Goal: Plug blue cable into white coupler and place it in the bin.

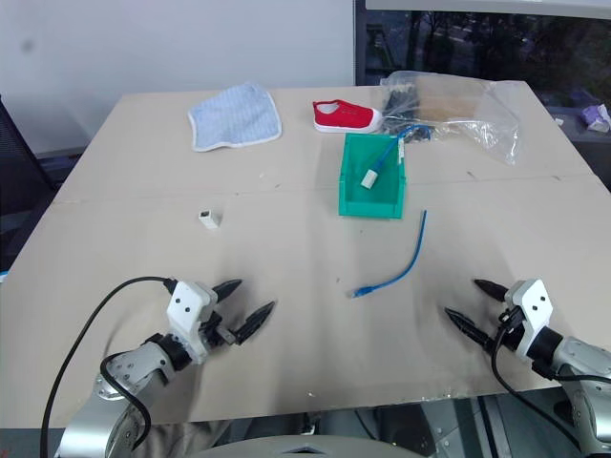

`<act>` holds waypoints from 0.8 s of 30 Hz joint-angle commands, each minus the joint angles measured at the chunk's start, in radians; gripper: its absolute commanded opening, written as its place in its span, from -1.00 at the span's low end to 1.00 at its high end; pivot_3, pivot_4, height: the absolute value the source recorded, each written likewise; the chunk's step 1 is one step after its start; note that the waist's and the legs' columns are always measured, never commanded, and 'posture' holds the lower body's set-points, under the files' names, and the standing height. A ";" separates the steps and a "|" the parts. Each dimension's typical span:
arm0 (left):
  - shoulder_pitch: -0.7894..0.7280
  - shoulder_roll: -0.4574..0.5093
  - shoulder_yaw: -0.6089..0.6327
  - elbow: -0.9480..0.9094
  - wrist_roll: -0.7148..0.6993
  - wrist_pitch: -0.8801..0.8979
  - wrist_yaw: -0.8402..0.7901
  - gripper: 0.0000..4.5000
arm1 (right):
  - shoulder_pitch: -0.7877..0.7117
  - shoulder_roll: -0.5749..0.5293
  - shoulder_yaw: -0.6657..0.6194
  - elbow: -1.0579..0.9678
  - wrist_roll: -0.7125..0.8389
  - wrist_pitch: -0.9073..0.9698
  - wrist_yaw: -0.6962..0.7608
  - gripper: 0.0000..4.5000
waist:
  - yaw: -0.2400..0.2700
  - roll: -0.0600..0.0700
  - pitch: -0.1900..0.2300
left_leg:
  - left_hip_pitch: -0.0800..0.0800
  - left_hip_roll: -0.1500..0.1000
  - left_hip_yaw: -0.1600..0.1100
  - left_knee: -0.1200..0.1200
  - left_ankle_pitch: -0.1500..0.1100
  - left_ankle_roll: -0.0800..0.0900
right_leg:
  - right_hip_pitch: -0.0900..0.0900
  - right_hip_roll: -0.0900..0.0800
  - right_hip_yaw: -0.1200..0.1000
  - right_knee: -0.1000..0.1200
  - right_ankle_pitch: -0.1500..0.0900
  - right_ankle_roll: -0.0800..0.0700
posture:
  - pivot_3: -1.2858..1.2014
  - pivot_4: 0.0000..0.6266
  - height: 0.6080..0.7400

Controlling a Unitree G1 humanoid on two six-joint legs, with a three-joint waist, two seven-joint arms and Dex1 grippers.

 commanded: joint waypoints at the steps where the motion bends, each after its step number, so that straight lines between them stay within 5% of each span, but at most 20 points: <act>1: 0.016 0.012 0.007 -0.027 -0.004 0.031 -0.001 1.00 | -0.015 -0.016 -0.009 0.007 0.000 -0.010 0.020 0.99 | 0.000 0.000 0.000 | 0.000 0.000 0.000 0.000 0.000 0.000 | 0.000 0.000 0.000 0.000 0.000 0.000 | 0.03 -0.52 1.00; 18: -0.034 0.031 -0.007 -0.030 -0.009 0.058 -0.042 1.00 | -0.044 -0.055 0.007 -0.010 -0.006 -0.044 0.090 0.99 | 0.005 -0.001 0.000 | 0.000 -0.001 0.001 0.001 0.000 0.000 | 0.000 -0.001 0.001 0.000 0.000 0.000 | 0.03 -0.52 1.00; 24: -0.168 0.172 -0.061 -0.030 -0.007 -0.005 -0.244 1.00 | -0.184 -0.087 0.175 -0.143 -0.051 0.040 0.129 0.99 | 0.005 -0.003 0.001 | 0.000 -0.001 0.000 0.002 0.000 0.000 | -0.001 0.000 0.001 0.002 0.000 0.000 | 0.03 -0.52 1.00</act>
